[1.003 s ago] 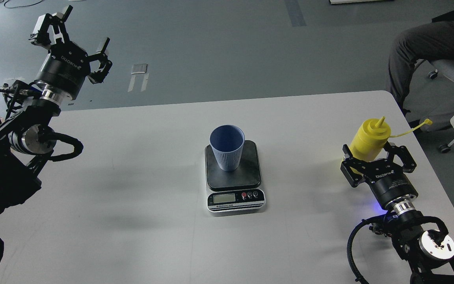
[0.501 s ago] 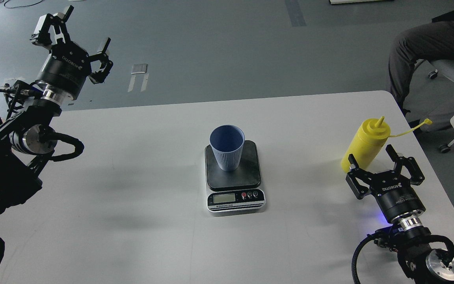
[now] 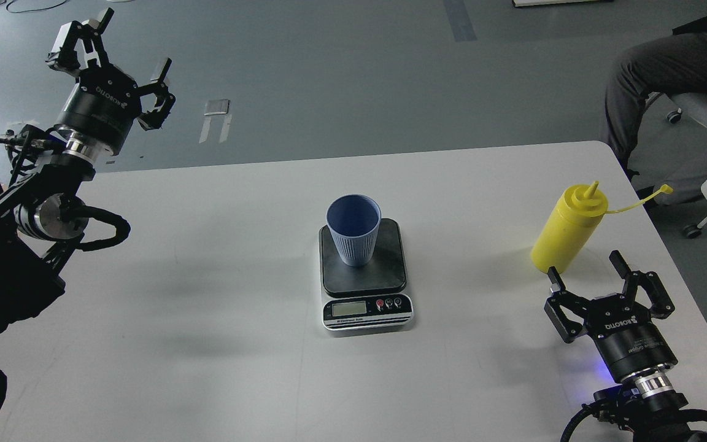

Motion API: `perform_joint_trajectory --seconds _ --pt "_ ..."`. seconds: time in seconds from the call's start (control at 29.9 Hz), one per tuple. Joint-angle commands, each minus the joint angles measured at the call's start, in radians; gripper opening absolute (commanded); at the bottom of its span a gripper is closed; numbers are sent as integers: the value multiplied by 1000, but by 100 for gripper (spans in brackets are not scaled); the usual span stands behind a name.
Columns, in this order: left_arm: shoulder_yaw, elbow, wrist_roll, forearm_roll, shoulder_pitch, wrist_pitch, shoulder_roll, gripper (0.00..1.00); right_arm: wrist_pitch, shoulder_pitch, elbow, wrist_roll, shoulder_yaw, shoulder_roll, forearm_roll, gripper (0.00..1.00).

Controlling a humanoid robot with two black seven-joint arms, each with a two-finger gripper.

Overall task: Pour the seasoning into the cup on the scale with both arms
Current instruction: 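Open the right gripper and pull it back from the bottle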

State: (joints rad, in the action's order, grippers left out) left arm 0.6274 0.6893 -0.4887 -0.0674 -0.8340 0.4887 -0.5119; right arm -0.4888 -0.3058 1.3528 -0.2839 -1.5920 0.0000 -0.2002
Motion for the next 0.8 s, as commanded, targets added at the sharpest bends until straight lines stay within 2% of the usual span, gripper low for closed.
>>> perform_joint_trajectory --seconds 0.0,0.13,0.33,0.47,0.5,0.77 --pt "0 -1 0 0 1 0 3 98 0 -21 49 -6 -2 0 15 98" --pt "0 -1 0 0 -1 0 4 98 0 -3 86 -9 13 -1 38 99" --pt "0 1 0 0 -1 0 6 98 0 99 124 -9 56 -146 97 99" --pt "0 1 0 0 -2 0 6 98 0 233 123 -9 89 -280 195 99" --pt "0 1 0 0 -2 0 6 98 0 234 123 -9 89 -281 196 99" --pt "-8 1 0 -2 -8 0 7 98 0 522 79 -4 132 -504 252 100"
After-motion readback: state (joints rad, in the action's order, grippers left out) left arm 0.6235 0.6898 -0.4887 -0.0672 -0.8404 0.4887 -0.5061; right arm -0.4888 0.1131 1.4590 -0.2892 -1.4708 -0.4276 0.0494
